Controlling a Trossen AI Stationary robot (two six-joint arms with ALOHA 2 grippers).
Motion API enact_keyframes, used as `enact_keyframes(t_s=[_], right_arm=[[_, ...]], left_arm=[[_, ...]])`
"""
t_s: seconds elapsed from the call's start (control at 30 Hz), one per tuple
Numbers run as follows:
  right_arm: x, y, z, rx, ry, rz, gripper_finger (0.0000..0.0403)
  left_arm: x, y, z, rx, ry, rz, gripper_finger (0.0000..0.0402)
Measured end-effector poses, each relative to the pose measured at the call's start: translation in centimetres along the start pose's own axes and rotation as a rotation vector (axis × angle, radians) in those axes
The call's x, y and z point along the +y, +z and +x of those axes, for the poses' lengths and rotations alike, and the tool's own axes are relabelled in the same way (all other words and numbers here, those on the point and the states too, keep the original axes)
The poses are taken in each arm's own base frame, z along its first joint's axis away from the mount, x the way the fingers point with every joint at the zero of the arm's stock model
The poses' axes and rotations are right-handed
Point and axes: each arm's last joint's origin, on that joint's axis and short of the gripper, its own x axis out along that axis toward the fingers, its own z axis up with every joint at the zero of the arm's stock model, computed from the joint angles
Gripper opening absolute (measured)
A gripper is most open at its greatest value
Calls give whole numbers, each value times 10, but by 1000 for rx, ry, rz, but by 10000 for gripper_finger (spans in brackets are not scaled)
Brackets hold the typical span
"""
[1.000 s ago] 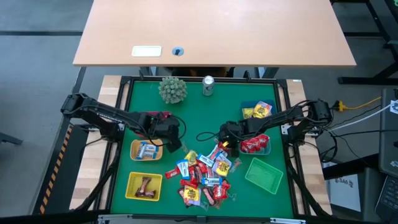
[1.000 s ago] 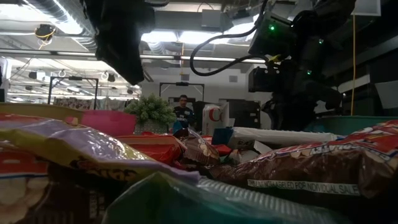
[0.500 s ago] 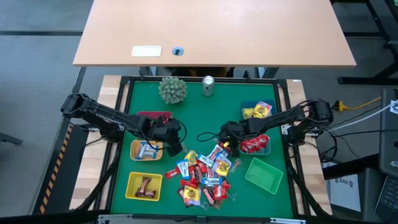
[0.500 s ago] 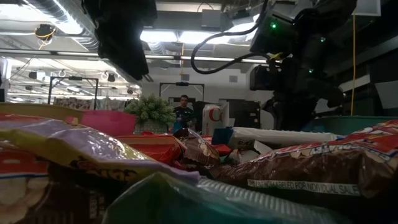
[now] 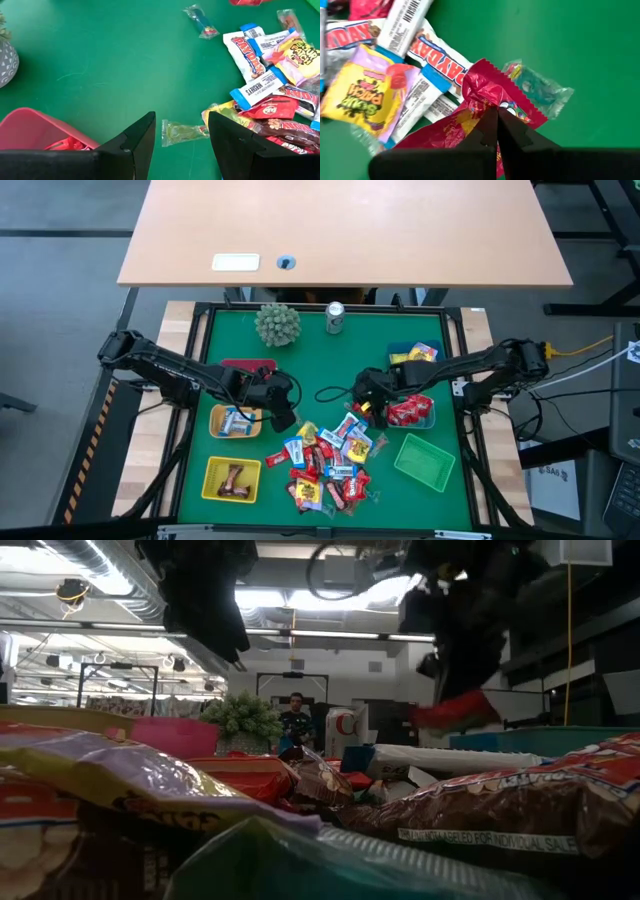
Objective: Sort candy
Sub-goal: Put the red candy into the light blue bin
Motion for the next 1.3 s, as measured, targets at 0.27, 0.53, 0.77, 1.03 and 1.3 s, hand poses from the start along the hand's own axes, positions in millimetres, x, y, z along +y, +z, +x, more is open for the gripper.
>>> enact_keyframes(t_s=[0.27, 0.53, 0.77, 1.03, 1.3], right_arm=[[2, 16, -28, 69, 0, -32, 4], [4, 5, -48, 184, 10, -48, 4], [7, -21, -73, 248, 8, 9, 4], [8, -50, -71, 417, -3, 125, 5], [8, -55, -66, 451, -8, 136, 5]], left_arm=[[0, 0, 0, 0, 0, -1, 169], [-1, 1, 0, -6, -5, -7, 169], [-1, 1, 0, -13, -11, -11, 169], [-3, 4, 0, -35, -29, -19, 169], [-3, 4, 0, -40, -34, -22, 169]])
